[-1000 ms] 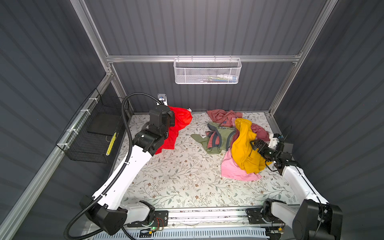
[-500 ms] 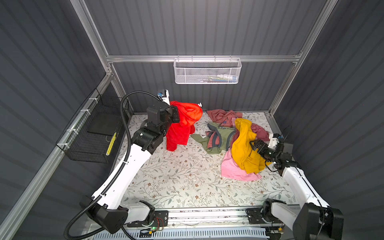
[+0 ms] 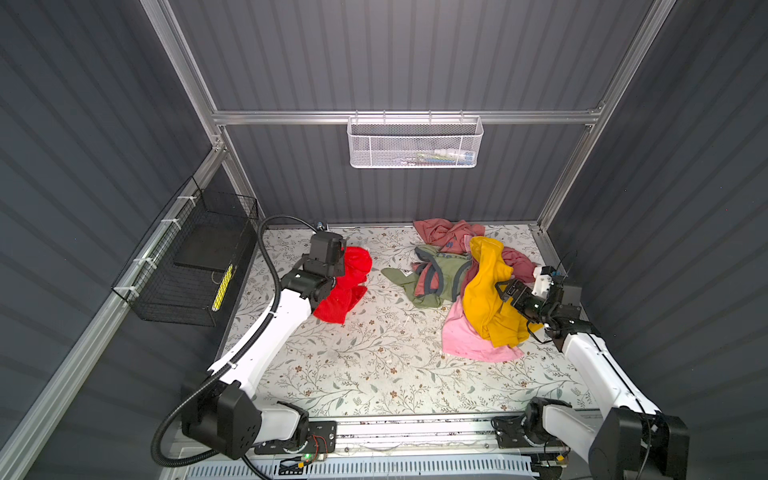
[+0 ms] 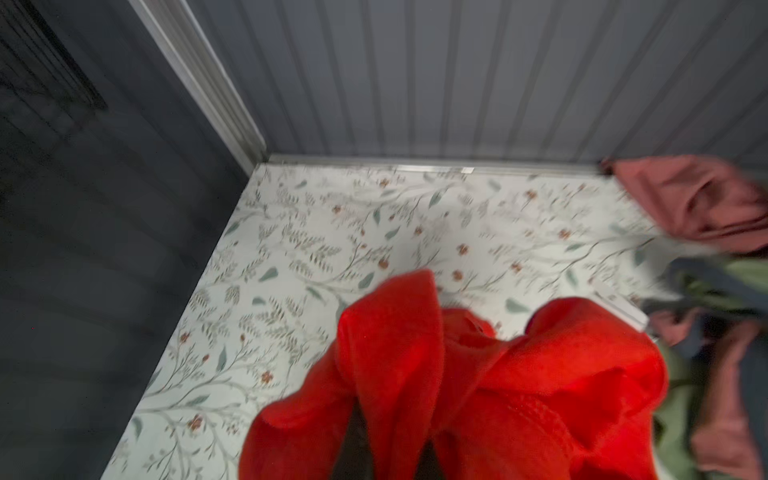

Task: Pick out a specific cloth from the pile
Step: 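Lower the red shirt onto the table with the left gripper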

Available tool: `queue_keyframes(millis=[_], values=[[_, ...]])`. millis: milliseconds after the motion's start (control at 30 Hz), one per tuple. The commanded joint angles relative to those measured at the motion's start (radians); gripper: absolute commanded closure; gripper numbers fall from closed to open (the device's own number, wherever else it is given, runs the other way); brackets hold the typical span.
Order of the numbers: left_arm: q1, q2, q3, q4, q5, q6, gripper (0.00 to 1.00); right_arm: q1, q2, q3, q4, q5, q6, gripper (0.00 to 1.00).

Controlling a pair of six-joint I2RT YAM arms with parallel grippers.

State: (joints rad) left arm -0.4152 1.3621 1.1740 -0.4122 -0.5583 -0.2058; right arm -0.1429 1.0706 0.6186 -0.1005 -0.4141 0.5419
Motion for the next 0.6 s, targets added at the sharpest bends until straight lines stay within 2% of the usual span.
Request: queue_keyframes(millis=[0,200,567], values=[[0.0,-0.003,-0.045,-0.004,-0.102,0.028,1.0,0.006,-0.006,0.029,-0.024,0.024,-0.009,0.02],[-0.001,0.02,-0.094,0.034,-0.082,0.039,1.0,0.013,-0.01,0.03,-0.033,0.038,-0.014,0.02],[-0.002,0.201,-0.089,-0.032,0.018,-0.001,1.0,0.02,-0.009,0.039,-0.048,0.056,-0.03,0.02]])
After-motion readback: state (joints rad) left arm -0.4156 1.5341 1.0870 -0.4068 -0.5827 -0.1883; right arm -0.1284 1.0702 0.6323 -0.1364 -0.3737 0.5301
